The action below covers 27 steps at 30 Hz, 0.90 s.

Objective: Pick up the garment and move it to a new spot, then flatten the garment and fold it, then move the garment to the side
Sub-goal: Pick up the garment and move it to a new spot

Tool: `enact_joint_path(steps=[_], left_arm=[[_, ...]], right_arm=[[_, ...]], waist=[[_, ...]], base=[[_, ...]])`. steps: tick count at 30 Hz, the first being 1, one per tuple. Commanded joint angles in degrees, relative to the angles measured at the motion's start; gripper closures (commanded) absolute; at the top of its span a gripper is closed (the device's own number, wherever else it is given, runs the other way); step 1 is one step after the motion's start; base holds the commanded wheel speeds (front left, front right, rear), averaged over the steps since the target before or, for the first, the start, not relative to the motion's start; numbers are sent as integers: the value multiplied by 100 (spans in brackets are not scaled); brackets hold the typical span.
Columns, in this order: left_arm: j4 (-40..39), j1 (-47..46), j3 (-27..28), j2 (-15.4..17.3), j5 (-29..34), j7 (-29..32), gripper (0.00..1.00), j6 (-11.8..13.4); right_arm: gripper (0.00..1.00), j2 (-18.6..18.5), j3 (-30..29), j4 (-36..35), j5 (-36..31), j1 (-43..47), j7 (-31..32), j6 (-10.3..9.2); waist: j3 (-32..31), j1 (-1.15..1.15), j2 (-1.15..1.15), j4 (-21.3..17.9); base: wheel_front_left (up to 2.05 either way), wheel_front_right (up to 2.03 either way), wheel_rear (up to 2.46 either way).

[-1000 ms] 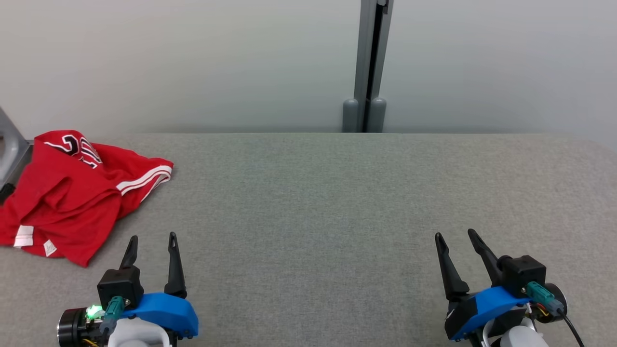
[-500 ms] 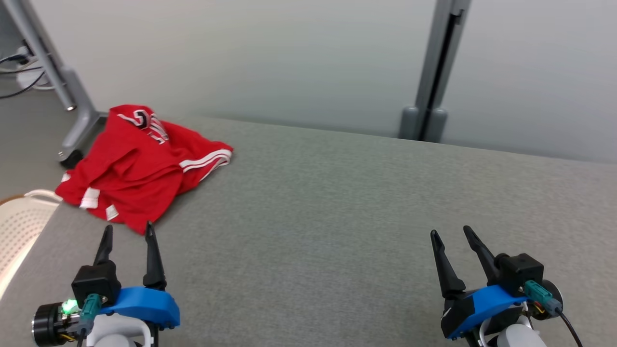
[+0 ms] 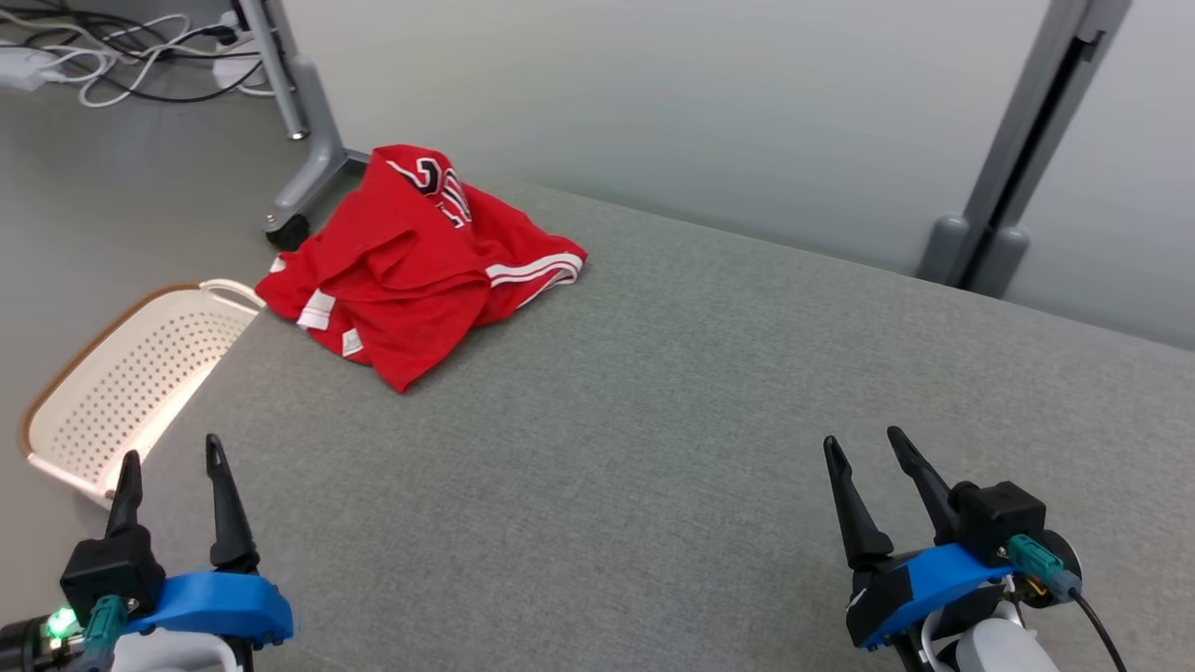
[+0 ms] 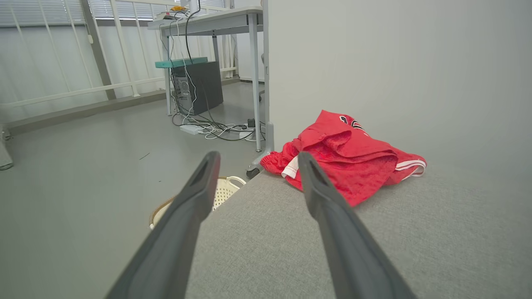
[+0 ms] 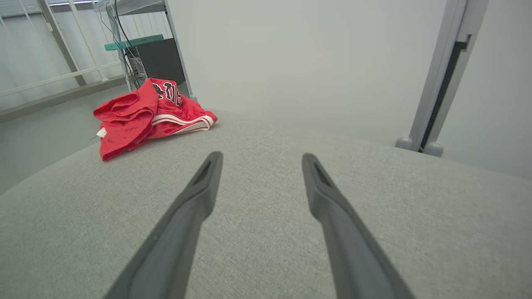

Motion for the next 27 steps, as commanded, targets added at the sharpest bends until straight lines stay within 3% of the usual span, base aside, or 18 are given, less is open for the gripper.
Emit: enact_joint_path(steps=[1,13,21,27], left_arm=[[-56,71,14,42,-19,-22,0,41],[-366,303,124,38,-189,-1,0,146],[-287,-276,235,153,-404,-16,0,40],[-82,-1395,417,459,-570,-50,0,-96]], right_arm=[[0,-32,17,-27,16,-35,-22,15],[0,-33,115,-22,75,39,-22,14],[0,-35,74,-103,-169,-171,-21,13],[0,-32,-101,-334,-552,-475,3,13]], waist=[[22,0,0,90],[22,0,0,222],[313,0,0,-203],[935,0,0,-734]], base=[[0,0,0],[0,0,0],[0,0,0],[0,0,0]])
